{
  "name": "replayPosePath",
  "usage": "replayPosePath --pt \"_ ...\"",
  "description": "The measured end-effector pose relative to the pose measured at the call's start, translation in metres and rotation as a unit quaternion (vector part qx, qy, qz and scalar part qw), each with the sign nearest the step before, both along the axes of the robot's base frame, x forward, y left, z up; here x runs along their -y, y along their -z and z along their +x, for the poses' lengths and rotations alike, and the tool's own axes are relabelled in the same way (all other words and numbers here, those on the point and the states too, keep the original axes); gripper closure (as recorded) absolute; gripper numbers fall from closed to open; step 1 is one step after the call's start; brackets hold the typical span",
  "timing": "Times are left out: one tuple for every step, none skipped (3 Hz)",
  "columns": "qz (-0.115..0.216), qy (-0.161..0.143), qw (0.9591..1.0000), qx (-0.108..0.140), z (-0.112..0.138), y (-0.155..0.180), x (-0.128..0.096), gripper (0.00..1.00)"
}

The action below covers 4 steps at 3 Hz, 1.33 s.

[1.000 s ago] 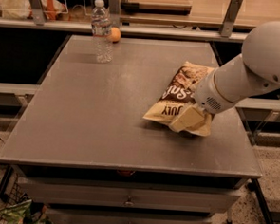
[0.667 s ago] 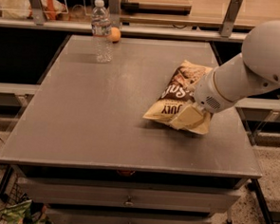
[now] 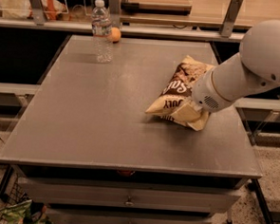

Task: Move brown chip bag near water bottle

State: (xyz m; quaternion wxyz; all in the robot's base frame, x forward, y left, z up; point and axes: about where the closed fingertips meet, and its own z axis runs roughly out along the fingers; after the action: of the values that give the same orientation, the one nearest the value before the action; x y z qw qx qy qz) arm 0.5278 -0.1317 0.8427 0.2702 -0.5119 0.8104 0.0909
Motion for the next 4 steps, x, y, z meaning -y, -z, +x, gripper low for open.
replayPosePath --pt "0.047 -0.001 0.9973 0.057 0.026 -0.04 -0.004 1.0" --pt "0.108 -0.006 0.9857 0.13 0.065 -0.099 -0.011 1.0" --pt "0.151 -0.012 0.9754 0.161 0.095 -0.127 -0.024 1.0" --pt "0.185 -0.019 0.9682 0.168 0.125 -0.123 -0.047 1.0"
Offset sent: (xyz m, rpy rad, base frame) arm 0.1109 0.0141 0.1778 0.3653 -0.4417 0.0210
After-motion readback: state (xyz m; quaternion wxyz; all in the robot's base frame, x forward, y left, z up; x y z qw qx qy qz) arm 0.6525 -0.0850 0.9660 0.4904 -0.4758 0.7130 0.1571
